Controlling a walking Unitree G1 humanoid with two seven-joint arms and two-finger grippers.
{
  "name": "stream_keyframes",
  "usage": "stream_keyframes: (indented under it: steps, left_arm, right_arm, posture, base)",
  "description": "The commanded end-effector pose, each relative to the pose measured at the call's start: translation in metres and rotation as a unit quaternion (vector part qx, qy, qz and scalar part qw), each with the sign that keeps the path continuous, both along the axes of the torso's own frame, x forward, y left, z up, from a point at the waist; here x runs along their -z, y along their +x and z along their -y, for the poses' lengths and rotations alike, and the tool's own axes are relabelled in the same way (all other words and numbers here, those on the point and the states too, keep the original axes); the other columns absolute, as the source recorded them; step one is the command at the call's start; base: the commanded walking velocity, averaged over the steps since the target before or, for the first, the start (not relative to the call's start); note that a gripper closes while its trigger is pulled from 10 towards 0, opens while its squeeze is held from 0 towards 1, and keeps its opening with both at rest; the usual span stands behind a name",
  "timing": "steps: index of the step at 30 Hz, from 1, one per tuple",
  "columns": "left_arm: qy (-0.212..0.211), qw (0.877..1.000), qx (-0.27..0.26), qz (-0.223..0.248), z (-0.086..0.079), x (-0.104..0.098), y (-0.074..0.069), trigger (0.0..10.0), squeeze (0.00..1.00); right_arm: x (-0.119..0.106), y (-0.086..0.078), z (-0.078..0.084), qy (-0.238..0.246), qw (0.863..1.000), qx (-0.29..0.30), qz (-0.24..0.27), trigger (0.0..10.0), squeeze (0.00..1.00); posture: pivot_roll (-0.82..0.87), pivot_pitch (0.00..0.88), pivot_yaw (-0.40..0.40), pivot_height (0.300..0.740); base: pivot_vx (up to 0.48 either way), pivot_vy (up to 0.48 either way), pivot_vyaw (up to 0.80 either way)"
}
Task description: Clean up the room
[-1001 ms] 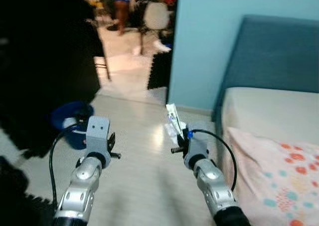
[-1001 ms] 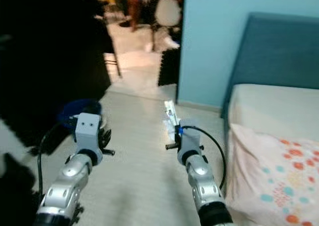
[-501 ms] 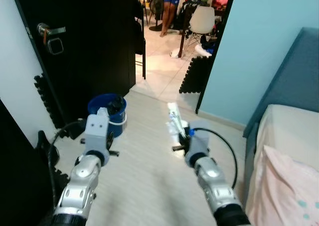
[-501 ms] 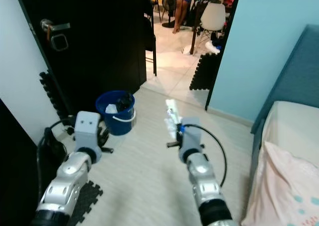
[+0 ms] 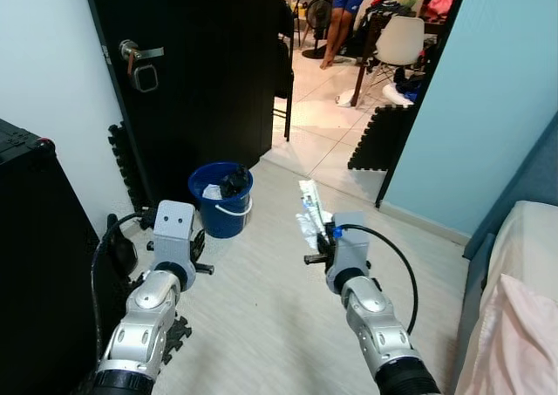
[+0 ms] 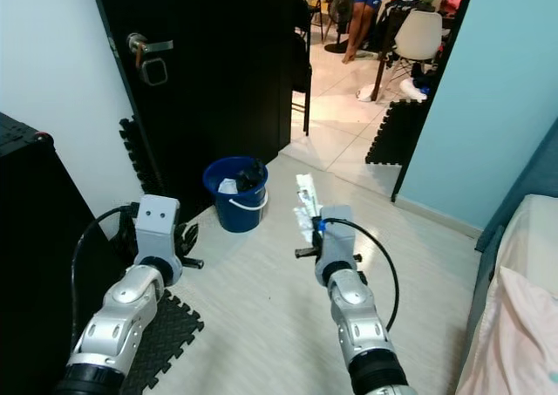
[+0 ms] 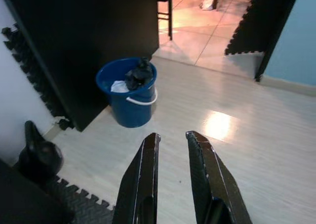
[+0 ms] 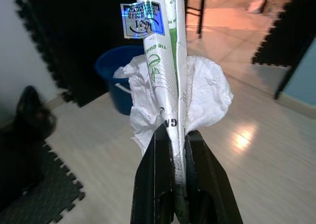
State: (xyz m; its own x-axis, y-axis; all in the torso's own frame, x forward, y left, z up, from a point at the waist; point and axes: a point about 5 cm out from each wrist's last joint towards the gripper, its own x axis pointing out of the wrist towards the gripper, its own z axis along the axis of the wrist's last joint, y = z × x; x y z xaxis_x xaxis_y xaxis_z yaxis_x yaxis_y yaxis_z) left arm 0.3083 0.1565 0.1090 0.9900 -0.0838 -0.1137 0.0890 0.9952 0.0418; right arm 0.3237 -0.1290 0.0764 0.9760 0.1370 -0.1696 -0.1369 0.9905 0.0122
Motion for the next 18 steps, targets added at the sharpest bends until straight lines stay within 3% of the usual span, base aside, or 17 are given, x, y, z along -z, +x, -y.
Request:
stream_keyframes:
  steps: [1, 18]
  left_arm:
    - [-0.013, 1.000, 0.004, 0.003, 0.0016, -0.0007, 0.0007, 10.0, 0.00]
    - [-0.020, 1.000, 0.010, 0.007, 0.0031, -0.0010, -0.0003, 10.0, 0.00]
  right_arm:
    - [0.0035, -0.0009, 0.0007, -0.001, 1.000, 0.003, -0.004, 10.0, 0.00]
    - [0.0026, -0.0013, -0.0006, 0.000, 1.000, 0.006, 0.001, 10.0, 0.00]
  posture:
    - [0.06, 0.000, -0.039, 0.740]
    - [0.05, 0.000, -0.041, 0.740]
  base:
    - [0.368, 0.000, 0.00]
    - [0.392, 0.000, 0.00]
